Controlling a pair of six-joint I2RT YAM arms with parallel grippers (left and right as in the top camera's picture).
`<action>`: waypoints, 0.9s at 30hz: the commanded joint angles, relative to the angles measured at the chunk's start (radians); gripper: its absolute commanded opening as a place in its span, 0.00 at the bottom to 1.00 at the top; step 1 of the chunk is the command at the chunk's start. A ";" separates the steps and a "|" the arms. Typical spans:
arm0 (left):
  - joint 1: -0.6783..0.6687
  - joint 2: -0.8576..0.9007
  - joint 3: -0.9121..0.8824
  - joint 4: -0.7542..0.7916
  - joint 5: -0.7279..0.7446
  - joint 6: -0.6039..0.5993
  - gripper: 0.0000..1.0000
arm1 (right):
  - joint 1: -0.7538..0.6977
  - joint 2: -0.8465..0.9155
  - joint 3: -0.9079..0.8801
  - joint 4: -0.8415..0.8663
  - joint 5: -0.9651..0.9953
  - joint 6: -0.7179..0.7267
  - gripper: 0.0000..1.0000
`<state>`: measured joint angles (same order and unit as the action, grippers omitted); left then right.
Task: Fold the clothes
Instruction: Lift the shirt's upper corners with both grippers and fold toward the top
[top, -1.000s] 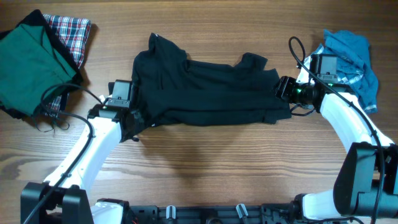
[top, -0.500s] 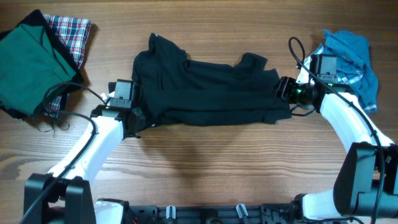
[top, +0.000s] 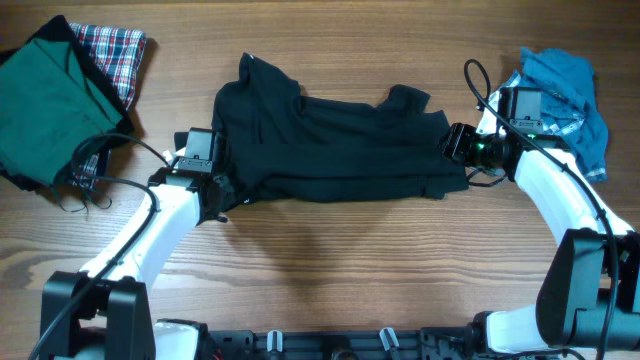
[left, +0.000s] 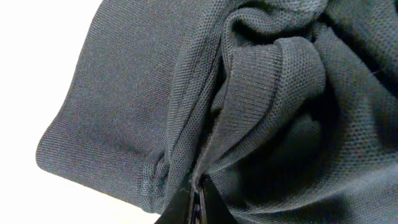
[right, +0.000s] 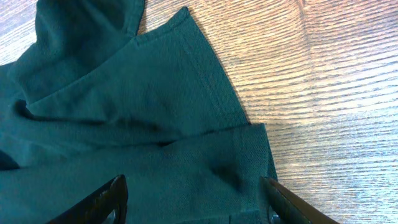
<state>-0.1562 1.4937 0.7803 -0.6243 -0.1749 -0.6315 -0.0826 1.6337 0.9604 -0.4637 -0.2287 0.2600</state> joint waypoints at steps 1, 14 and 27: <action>0.002 -0.010 0.010 0.002 -0.016 0.026 0.04 | 0.004 0.014 0.015 0.000 -0.016 -0.018 0.67; 0.001 -0.062 0.320 0.043 -0.036 0.132 0.04 | 0.004 0.014 0.015 -0.001 -0.017 -0.017 0.67; 0.001 0.233 0.320 0.254 0.006 0.134 0.72 | 0.004 0.014 0.015 -0.008 -0.034 -0.017 0.66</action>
<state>-0.1562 1.6909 1.0916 -0.3862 -0.1818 -0.5034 -0.0826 1.6337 0.9604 -0.4706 -0.2440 0.2600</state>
